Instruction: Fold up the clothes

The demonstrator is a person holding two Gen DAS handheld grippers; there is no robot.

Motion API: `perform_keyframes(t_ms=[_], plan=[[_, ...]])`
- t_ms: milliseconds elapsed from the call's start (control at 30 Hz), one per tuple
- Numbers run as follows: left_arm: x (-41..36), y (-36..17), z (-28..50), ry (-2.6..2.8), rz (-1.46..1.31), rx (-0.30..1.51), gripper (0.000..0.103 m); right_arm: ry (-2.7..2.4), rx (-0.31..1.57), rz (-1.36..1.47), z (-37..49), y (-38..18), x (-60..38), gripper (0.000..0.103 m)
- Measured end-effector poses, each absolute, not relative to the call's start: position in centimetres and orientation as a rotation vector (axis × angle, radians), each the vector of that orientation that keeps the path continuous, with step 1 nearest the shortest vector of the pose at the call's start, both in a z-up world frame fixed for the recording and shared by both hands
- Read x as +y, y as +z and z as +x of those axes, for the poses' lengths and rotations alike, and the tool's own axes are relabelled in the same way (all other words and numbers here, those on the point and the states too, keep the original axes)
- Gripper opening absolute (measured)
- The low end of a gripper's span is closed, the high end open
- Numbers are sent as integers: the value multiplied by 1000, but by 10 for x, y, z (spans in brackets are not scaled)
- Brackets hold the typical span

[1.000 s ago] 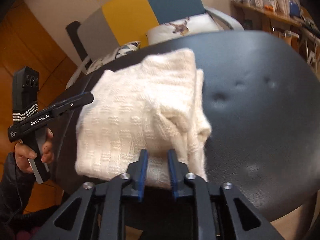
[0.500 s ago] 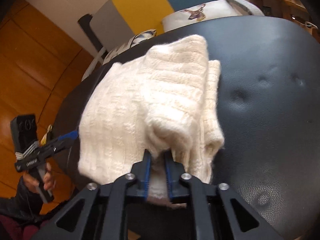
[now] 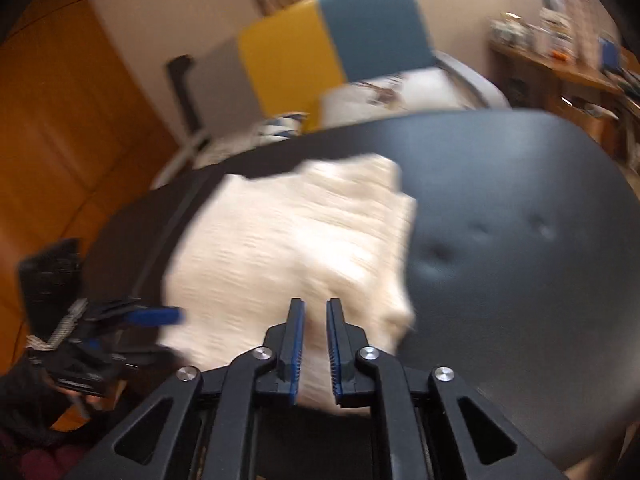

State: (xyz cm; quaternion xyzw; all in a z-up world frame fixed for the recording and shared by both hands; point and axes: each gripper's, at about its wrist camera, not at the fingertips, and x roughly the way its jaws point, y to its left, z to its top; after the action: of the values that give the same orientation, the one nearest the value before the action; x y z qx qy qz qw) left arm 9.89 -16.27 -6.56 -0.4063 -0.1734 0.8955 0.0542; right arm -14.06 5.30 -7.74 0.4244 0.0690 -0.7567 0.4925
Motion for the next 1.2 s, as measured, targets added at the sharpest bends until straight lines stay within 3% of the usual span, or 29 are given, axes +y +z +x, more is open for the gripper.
perform_keyframes(t_ms=[33,167,400,533,700,767,1000,1133,1200], plan=[[-162,-67,97,2710,-1238,-531,57,-1839,203,1008,-137,-73,41,30],[-164,-77,91,2668,-1267,-571,57,-1908,375,1153,-146,-100,0,30],[-166,-84,93,2672,-1290,-537,57,-1946,319,1139,-134,-132,8,32],[-170,-89,92,2657,-1300,-563,57,-1858,194,1229,-151,-134,24,32],[-168,-89,97,2648,-1347,-434,54,-1861,382,1207,-128,-127,25,31],[-175,-85,103,2616,-1333,-481,54,-1879,437,1164,-122,-113,22,31],[-235,-40,105,2710,-1112,-682,55,-1851,363,1062,-142,-61,-8,31],[-277,-28,82,2792,-1023,-867,55,-1847,399,1106,-172,-67,-48,31],[-284,-29,61,2828,-1037,-860,55,-1814,392,1189,-194,-84,-62,31]])
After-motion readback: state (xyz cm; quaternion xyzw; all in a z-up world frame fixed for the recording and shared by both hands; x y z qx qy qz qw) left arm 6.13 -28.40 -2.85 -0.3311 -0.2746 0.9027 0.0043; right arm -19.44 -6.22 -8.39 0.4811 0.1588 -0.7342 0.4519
